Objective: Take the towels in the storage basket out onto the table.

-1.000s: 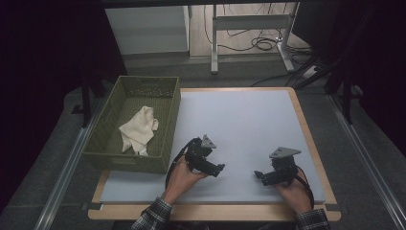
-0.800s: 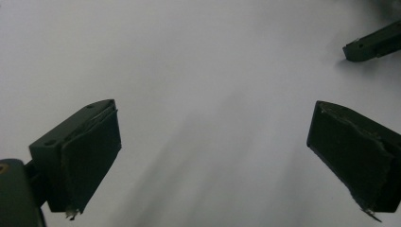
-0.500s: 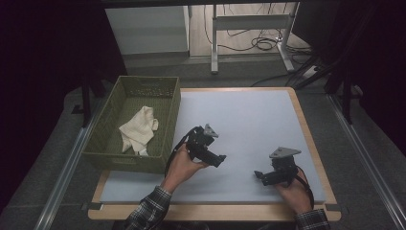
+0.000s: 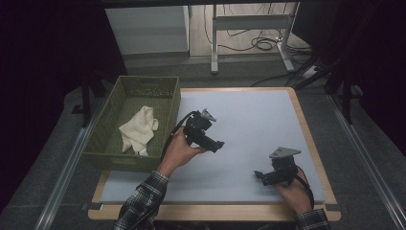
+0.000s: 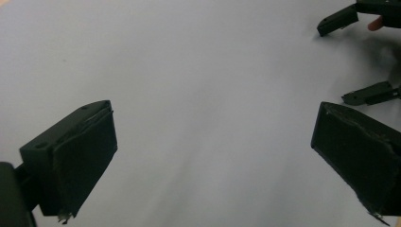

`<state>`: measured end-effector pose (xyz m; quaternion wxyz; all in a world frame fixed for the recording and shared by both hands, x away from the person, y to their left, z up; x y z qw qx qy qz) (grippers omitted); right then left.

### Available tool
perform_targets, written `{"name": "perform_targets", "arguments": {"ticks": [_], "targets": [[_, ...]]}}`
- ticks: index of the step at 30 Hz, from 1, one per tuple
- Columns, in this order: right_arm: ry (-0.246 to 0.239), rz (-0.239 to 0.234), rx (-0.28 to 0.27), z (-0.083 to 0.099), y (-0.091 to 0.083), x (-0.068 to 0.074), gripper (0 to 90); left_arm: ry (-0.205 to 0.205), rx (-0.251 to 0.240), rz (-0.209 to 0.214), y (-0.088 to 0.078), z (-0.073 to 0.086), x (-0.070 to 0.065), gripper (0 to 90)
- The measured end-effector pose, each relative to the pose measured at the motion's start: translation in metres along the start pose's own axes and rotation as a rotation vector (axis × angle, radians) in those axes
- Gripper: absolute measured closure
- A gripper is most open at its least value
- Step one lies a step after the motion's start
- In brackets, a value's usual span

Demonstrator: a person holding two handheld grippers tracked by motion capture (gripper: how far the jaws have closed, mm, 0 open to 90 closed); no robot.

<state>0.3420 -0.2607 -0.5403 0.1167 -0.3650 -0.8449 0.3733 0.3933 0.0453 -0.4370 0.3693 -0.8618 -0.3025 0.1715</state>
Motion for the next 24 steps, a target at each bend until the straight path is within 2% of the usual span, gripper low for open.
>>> {"name": "perform_targets", "arguments": {"ticks": [3, 8, 12, 13, 19, 24], "targets": [[0.003, 0.0, -0.003, 0.0, 0.0, 0.0, 0.0, -0.003, 0.008, -0.02, -0.007, -0.006, 0.012, 1.0], [0.003, 0.0, -0.002, 0.0, 0.0, 0.0, 0.0, -0.01, -0.005, -0.032, -0.015, -0.012, 0.023, 1.1], [0.001, 0.001, -0.003, 0.0, 0.0, 0.0, 0.0, -0.013, 0.001, -0.063, -0.02, -0.016, 0.033, 0.8], [0.002, 0.0, -0.002, 0.0, 0.0, 0.0, 0.0, -0.02, 0.007, -0.079, -0.022, -0.017, 0.039, 0.6], [0.002, 0.0, -0.002, 0.0, 0.0, 0.0, 0.0, -0.039, 0.014, -0.112, -0.027, -0.015, 0.054, 1.1], [0.002, 0.0, -0.002, 0.0, 0.0, 0.0, 0.0, -0.077, 0.018, -0.143, -0.034, -0.01, 0.072, 1.2]]}}
Point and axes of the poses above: each handheld gripper's, and its own axes: y roughly forward along the jaws, z roughly out of its underside, x roughly to its left, the point moved 1 cm from there along y, roughly forward along the jaws, and after that the axes turned 2 degrees about -y, right-handed, at the moved point
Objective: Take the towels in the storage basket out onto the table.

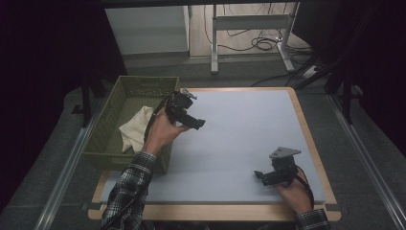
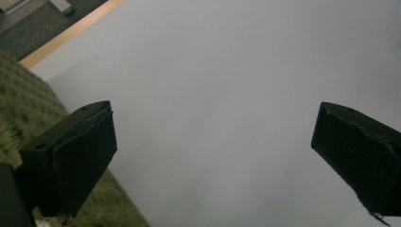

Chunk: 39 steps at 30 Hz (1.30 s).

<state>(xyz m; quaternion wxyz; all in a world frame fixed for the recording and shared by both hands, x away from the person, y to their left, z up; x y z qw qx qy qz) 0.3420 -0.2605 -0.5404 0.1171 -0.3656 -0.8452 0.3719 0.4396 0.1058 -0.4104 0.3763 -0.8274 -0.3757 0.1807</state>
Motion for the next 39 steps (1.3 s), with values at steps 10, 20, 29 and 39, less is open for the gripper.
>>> {"name": "perform_targets", "arguments": {"ticks": [10, 20, 29, 39], "targets": [[0.0, 0.0, 0.0, 0.0, 0.0, 0.0, 0.0, -0.073, 0.003, -0.054, -0.015, 0.014, 0.037, 1.3], [0.0, 0.0, 0.0, 0.0, 0.0, 0.0, 0.0, -0.117, 0.019, -0.086, -0.025, 0.029, 0.065, 1.4], [0.0, 0.0, 0.001, 0.0, 0.0, 0.0, 0.0, -0.183, 0.022, -0.116, -0.029, 0.047, 0.091, 1.9], [0.001, 0.0, 0.0, 0.0, 0.0, 0.0, 0.0, -0.251, 0.095, -0.155, -0.01, 0.073, 0.119, 2.4]]}}
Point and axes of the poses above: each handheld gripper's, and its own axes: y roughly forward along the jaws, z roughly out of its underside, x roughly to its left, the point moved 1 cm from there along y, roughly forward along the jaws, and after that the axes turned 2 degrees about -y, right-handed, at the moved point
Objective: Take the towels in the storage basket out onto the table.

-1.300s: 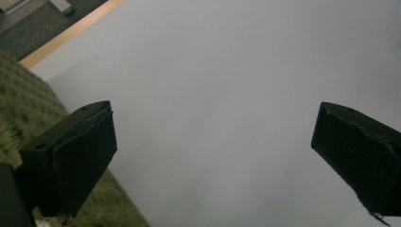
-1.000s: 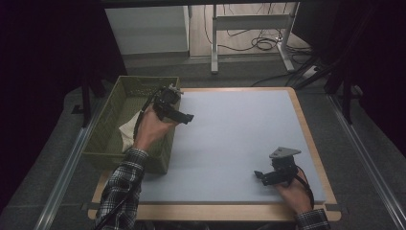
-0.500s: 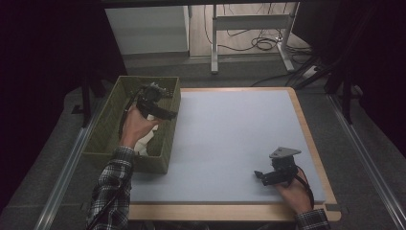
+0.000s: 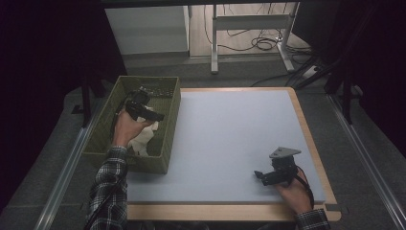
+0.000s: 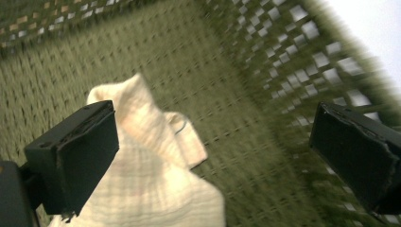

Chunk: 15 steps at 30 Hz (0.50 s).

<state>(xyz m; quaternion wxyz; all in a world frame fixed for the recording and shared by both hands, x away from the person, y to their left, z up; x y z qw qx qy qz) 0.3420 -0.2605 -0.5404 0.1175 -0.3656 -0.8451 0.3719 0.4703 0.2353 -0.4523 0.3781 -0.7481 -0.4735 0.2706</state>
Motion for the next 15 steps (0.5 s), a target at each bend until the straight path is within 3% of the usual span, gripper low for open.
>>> {"name": "perform_targets", "arguments": {"ticks": [9, 12, 15], "targets": [[-0.001, 0.0, 0.0, 0.0, 0.0, 0.0, 0.0, -0.057, 0.08, -0.004, 0.02, 0.011, 0.021, 2.2], [0.0, 0.0, 0.0, 0.0, 0.0, 0.0, 0.0, -0.063, 0.14, -0.034, 0.029, 0.015, 0.029, 2.3], [0.0, 0.0, 0.0, 0.0, 0.0, 0.0, 0.0, -0.068, 0.156, -0.045, 0.03, 0.016, 0.032, 2.8]]}}
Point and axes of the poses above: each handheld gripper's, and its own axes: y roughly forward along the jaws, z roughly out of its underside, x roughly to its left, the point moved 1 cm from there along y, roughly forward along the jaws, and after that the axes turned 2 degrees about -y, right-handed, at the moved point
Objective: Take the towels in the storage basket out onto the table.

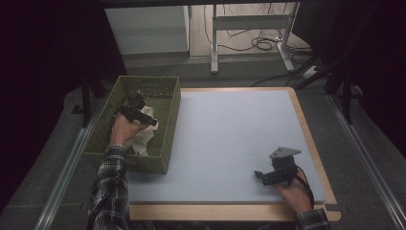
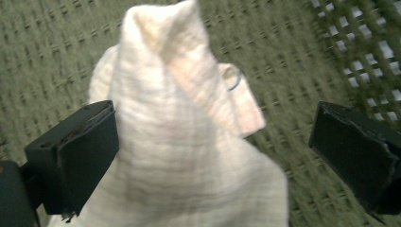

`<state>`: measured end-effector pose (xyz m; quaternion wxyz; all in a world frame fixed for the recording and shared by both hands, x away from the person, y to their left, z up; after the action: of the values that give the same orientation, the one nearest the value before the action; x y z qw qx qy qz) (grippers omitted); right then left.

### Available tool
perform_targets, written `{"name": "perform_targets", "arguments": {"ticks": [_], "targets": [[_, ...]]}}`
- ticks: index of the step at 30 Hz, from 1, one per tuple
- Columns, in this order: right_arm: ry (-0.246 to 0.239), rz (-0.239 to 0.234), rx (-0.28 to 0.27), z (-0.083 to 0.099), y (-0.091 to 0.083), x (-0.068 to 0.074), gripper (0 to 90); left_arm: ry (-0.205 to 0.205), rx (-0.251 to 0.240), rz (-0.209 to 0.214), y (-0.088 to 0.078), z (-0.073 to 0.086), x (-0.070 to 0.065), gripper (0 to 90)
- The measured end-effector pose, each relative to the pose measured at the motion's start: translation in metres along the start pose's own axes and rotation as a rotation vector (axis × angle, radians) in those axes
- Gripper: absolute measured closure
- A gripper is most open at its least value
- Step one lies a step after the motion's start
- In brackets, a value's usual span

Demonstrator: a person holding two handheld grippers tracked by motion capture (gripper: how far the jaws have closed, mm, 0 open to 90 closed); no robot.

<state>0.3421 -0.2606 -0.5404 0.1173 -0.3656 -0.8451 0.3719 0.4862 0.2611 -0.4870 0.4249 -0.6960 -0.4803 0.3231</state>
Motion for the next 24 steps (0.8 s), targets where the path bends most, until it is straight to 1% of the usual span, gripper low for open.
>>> {"name": "perform_targets", "arguments": {"ticks": [1, 2, 3, 4, 5, 6, 7, 8, 9, 10, 11, 12, 13, 14, 15, 16, 17, 18, 19, 21, 22, 23, 24], "targets": [[0.001, -0.001, 0.0, 0.0, 0.0, 0.0, 0.0, -0.007, 0.023, 0.003, 0.003, 0.0, 0.003, 2.9], [0.001, -0.001, 0.0, 0.0, 0.0, 0.0, 0.0, -0.007, 0.023, 0.003, 0.003, 0.0, 0.003, 3.1], [0.0, 0.0, 0.0, 0.0, 0.0, 0.0, 0.0, -0.014, 0.043, -0.001, 0.006, 0.0, 0.004, 3.1], [0.0, 0.0, 0.0, 0.0, 0.0, 0.0, 0.0, -0.015, 0.053, 0.0, 0.008, 0.0, 0.004, 3.2], [0.0, 0.0, 0.0, 0.0, 0.0, 0.0, 0.0, -0.017, 0.081, -0.001, 0.011, 0.0, 0.004, 3.3], [0.0, 0.0, 0.0, 0.0, 0.0, 0.0, 0.0, -0.017, 0.081, -0.001, 0.011, 0.0, 0.004, 3.3], [0.0, 0.0, 0.0, 0.0, 0.0, 0.0, 0.0, -0.016, 0.115, -0.004, 0.015, -0.001, 0.005, 3.3], [0.0, 0.0, 0.0, 0.0, 0.0, 0.0, 0.0, -0.016, 0.115, -0.004, 0.015, -0.001, 0.005, 3.4], [0.0, 0.0, 0.0, 0.0, 0.0, 0.0, 0.0, -0.02, 0.13, -0.006, 0.018, -0.001, 0.005, 3.4], [0.0, 0.0, 0.0, 0.0, 0.0, 0.0, 0.0, -0.027, 0.168, -0.008, 0.023, 0.0, 0.005, 4.0], [0.0, 0.0, 0.0, 0.0, 0.0, 0.0, 0.0, -0.024, 0.194, -0.012, 0.025, 0.0, 0.005, 4.2], [0.0, 0.0, 0.0, 0.0, 0.0, 0.0, 0.0, -0.024, 0.194, -0.012, 0.025, 0.0, 0.005, 4.7], [0.0, 0.0, 0.0, 0.0, 0.0, 0.0, 0.0, -0.019, 0.232, -0.01, 0.029, 0.002, 0.005, 5.9], [0.0, 0.0, 0.0, 0.0, 0.0, 0.0, 0.0, -0.019, 0.232, -0.01, 0.029, 0.002, 0.005, 7.0], [0.0, 0.0, 0.0, 0.0, 0.0, 0.0, 0.0, -0.018, 0.255, -0.014, 0.03, 0.002, 0.004, 9.7], [0.0, 0.0, 0.0, 0.0, 0.0, 0.0, 0.0, -0.018, 0.255, -0.014, 0.03, 0.002, 0.004, 13.1], [0.0, 0.0, 0.0, 0.0, 0.0, 0.0, 0.0, -0.011, 0.27, -0.024, 0.03, 0.003, 0.003, 13.1], [0.0, 0.0, 0.0, 0.0, 0.0, 0.0, 0.0, -0.011, 0.277, -0.033, 0.03, 0.003, 0.003, 17.3], [0.0, 0.0, 0.0, 0.0, 0.0, 0.0, 0.0, -0.014, 0.282, -0.03, 0.029, 0.004, 0.003, 23.5], [0.0, 0.0, 0.0, 0.0, 0.0, 0.0, 0.0, -0.013, 0.284, -0.03, 0.028, 0.004, 0.002, 31.1], [0.0, 0.0, 0.0, 0.0, 0.0, 0.0, 0.0, -0.012, 0.285, -0.029, 0.027, 0.004, 0.002, 31.1], [0.0, 0.0, 0.0, 0.0, 0.0, 0.0, 0.0, -0.003, 0.287, -0.034, 0.025, 0.004, 0.002, 35.7], [0.0, 0.0, 0.0, 0.0, 0.0, 0.0, 0.0, 0.009, 0.292, -0.046, 0.024, 0.005, 0.002, 45.4]]}}
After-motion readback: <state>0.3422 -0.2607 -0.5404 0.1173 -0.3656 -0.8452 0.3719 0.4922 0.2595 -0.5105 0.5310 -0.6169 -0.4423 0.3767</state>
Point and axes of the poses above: each handheld gripper's, and its own axes: y roughly forward along the jaws, z roughly out of its underside, x roughly to its left, the point moved 1 cm from there along y, roughly forward along the jaws, and after that the axes turned 2 degrees about -y, right-handed, at the moved point
